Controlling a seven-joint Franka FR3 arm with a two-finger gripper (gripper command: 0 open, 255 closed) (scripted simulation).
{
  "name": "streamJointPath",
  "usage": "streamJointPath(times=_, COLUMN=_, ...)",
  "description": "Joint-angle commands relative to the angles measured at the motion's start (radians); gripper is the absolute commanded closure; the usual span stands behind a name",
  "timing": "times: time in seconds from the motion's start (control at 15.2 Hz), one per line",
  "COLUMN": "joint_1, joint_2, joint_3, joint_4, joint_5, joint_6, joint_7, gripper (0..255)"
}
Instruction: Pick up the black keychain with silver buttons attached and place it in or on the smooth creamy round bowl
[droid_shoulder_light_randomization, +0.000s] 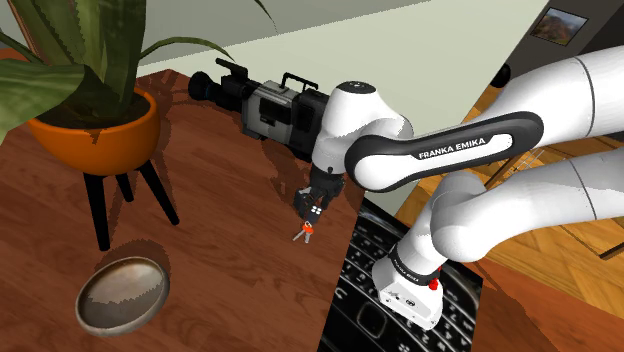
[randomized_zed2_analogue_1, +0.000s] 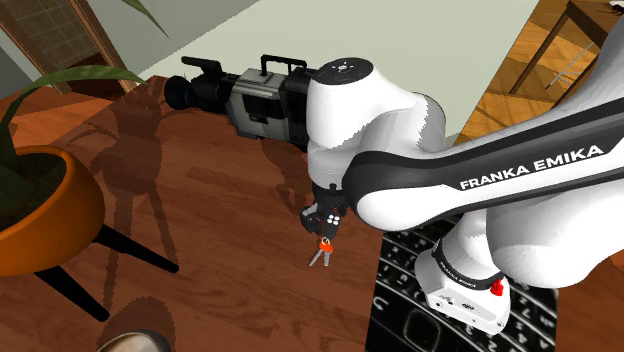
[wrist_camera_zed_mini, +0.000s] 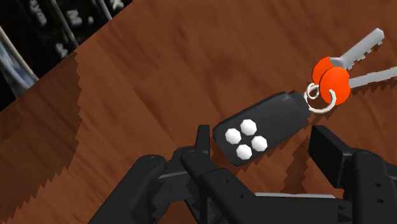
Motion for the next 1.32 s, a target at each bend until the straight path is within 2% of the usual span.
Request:
streamJointPath(times=0.0, joint_1=0.000, joint_2=0.000, joint_3=0.000, joint_4=0.000, joint_5=0.000, joint_6=0.000, joint_7=0.000, gripper=255)
streamJointPath(times=0.2, joint_1=0.000, joint_2=0.000, joint_3=0.000, joint_4=0.000, joint_5=0.000, joint_6=0.000, joint_7=0.000, gripper=255)
streamJointPath(times=1.25, joint_1=-0.010, joint_2=-0.134, joint_3=-0.045, joint_4=0.148, joint_5=-0.041, joint_6=-0.280, joint_7=0.005, gripper=255)
